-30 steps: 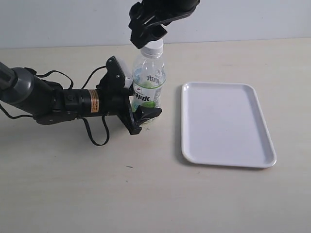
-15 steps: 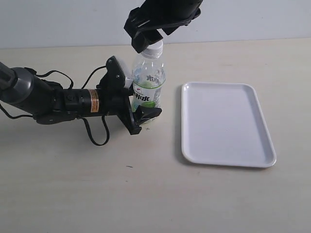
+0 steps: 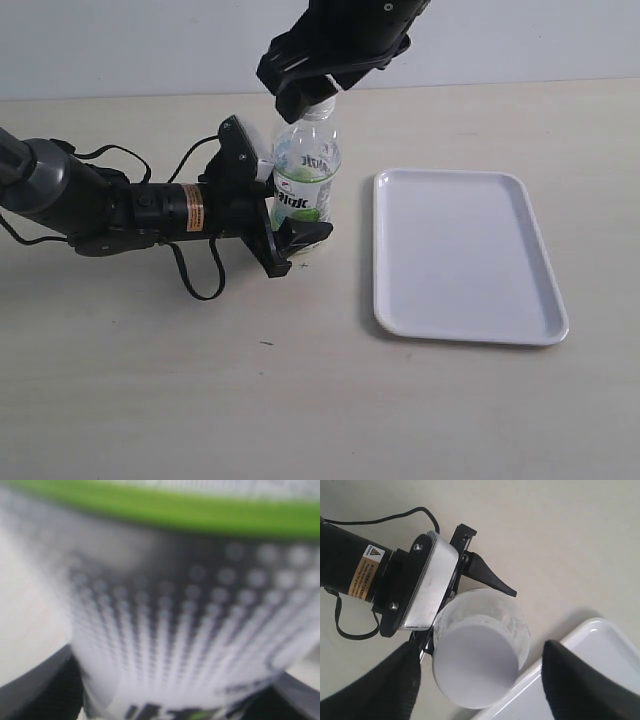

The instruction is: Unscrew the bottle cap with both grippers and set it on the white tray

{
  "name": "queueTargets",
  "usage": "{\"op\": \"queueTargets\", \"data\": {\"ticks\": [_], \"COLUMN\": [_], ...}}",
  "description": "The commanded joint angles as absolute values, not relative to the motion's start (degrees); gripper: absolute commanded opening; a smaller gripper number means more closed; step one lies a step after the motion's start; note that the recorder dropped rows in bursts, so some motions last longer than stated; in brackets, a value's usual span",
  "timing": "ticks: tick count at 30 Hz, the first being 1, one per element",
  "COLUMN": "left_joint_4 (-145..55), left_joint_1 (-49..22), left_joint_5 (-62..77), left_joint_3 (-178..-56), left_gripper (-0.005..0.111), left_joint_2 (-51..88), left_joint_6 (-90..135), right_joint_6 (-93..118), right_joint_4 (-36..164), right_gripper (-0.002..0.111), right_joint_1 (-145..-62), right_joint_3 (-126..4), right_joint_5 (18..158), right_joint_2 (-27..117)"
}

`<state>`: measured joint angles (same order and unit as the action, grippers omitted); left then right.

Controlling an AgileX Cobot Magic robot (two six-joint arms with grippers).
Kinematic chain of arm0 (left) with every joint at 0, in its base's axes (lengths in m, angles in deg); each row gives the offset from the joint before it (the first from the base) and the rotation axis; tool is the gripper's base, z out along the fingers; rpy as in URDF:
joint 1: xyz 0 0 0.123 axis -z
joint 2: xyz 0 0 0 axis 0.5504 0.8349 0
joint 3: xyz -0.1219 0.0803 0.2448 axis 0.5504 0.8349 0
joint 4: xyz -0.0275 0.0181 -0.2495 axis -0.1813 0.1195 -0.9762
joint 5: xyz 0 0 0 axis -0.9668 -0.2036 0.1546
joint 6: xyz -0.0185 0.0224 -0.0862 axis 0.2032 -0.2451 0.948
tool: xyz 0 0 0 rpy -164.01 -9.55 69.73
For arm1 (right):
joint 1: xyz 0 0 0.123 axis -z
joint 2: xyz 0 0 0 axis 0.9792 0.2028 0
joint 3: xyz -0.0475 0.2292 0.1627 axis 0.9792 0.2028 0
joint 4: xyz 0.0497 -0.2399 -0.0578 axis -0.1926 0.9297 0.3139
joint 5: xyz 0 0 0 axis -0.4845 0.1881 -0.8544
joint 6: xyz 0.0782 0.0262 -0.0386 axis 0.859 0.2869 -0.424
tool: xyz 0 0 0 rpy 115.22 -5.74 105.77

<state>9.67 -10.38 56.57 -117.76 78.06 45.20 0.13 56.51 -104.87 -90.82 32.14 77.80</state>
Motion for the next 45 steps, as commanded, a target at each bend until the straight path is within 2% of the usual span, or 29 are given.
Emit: {"op": "queueTargets", "data": {"ticks": [1, 3, 8, 27, 42, 45], "left_joint_4": [9.74, 9.74, 9.74, 9.74, 9.74, 9.74], "left_joint_1": [-10.04, -10.04, -10.04, -10.04, -10.04, -10.04], "left_joint_5": [54.75, 54.75, 54.75, 54.75, 55.8, 55.78], "left_joint_3": [-117.6, -117.6, -117.6, -117.6, -117.6, -117.6], "left_gripper": [0.0, 0.0, 0.0, 0.0, 0.0, 0.0], "left_joint_2": [77.76, 77.76, 77.76, 77.76, 77.76, 77.76], "left_joint_6": [44.77, 44.77, 44.77, 44.89, 44.89, 44.75], "right_joint_6": [0.24, 0.24, -0.31, -36.25, -89.23, -92.79], "right_joint_4": [56.56, 56.56, 56.56, 56.59, 57.32, 57.32], "right_gripper": [0.05, 0.039, 0.001, 0.0, 0.0, 0.0], "right_joint_1": [-104.93, -104.93, -104.93, -104.93, -104.93, -104.93], "right_joint_3": [-91.13, -91.13, -91.13, -91.13, -91.13, -91.13], "right_joint_5": [32.29, 32.29, 32.29, 32.57, 32.82, 32.58], "right_joint_2": [77.71, 77.71, 77.71, 77.71, 77.61, 77.61]}}
